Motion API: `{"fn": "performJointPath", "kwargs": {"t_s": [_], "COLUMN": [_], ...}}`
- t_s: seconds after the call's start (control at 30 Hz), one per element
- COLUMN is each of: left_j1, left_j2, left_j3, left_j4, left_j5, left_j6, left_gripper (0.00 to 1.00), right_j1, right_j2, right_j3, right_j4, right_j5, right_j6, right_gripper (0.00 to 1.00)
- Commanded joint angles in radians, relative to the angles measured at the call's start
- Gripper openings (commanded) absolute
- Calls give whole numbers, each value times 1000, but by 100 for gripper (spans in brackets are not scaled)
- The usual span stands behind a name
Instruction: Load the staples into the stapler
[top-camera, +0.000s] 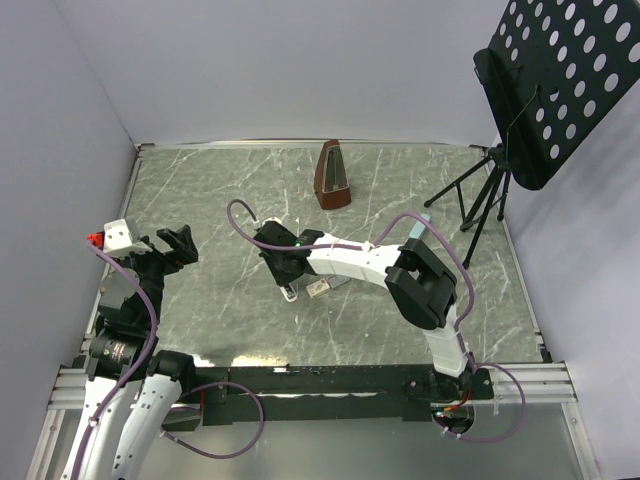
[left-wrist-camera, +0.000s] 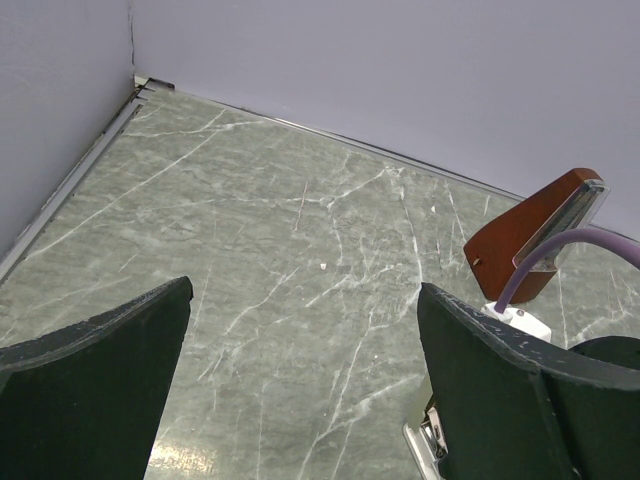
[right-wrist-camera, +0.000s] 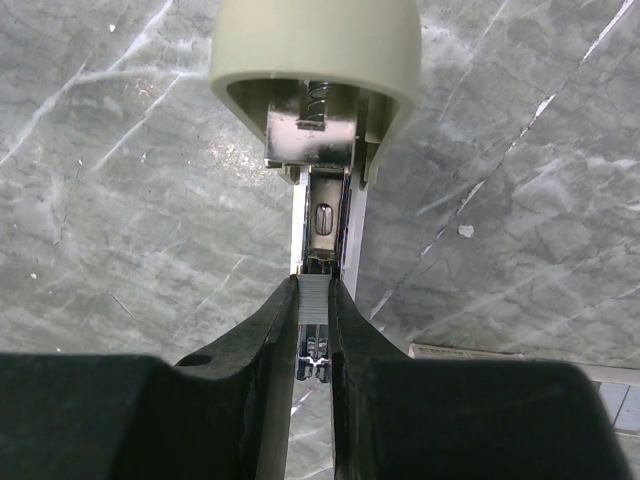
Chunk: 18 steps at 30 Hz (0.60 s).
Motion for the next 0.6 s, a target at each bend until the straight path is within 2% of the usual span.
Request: {"fn": "performJointPath", "kwargs": {"t_s": [0.0, 0.23, 0.57], "left_j1": [6, 6, 6], "left_j2": [-2, 1, 2], "left_j3": [-2, -2, -2], "left_j4": [34, 34, 35], "left_j5": [10, 12, 13], "left_j6": [-1, -1, -1], "left_gripper": [99, 99, 99], "right_j1": [3, 5, 5], "right_j2": [-30, -81, -60], "right_j3": [15, 11, 14], "right_j4": [7, 15, 6], "right_j5": [10, 43, 47], "right_j6": [-2, -16, -21], "right_gripper": [9, 9, 9]}}
